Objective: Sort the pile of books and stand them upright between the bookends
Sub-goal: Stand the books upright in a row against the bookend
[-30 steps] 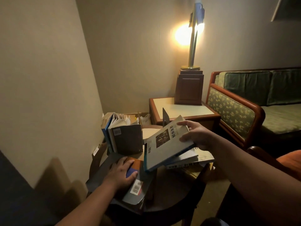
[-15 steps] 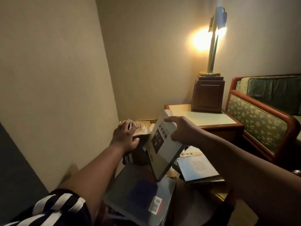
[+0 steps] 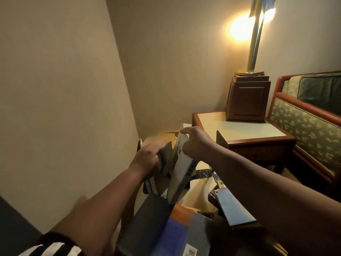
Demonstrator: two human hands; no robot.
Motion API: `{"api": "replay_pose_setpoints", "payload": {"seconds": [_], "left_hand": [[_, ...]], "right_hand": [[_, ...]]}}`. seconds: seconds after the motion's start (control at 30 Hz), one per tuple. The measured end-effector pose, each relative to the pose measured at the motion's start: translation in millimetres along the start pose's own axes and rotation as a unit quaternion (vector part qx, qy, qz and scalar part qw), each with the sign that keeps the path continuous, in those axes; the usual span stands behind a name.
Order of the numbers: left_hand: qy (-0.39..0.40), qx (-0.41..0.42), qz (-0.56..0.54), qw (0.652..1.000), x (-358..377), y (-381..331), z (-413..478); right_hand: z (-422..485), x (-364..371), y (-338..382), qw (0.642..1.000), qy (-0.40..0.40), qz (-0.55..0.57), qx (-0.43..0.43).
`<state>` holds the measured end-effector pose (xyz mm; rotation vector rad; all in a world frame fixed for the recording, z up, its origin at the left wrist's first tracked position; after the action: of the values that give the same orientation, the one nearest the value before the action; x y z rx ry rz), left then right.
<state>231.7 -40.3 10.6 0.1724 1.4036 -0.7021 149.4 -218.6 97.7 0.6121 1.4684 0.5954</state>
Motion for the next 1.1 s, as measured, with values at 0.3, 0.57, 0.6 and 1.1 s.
{"api": "replay_pose_setpoints", "payload": {"seconds": [0.3,0.57,0.6,1.1], "left_hand": [[-0.002,-0.001,-0.031,1.000,4,-1,3],[-0.029,0.009,-0.019,0.999,2,7,1],[-0.032,0.007,-0.018,0.999,2,7,0],[-0.050,-0.045,0.000,0.998,-4,6,-5]], "right_hand": [[14,4,32,0.998,0.004,-0.055,-0.036],[0,-13,54,0.996,-0.035,-0.043,-0.071],[-3,-15,57,0.995,-0.037,-0.045,-0.078],[-18,-20,77,0.981,-0.124,-0.076,-0.129]]}}
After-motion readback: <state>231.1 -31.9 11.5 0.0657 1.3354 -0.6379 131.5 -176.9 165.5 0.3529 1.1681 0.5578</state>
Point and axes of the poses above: each hand's wrist, its own z-axis towards the middle knuckle, its own x-axis out of the palm, y = z × x, the point moved 3 cm from there along z, towards the middle knuckle, and after that the axes turned 7 degrees about y, right-handed, at the moved point
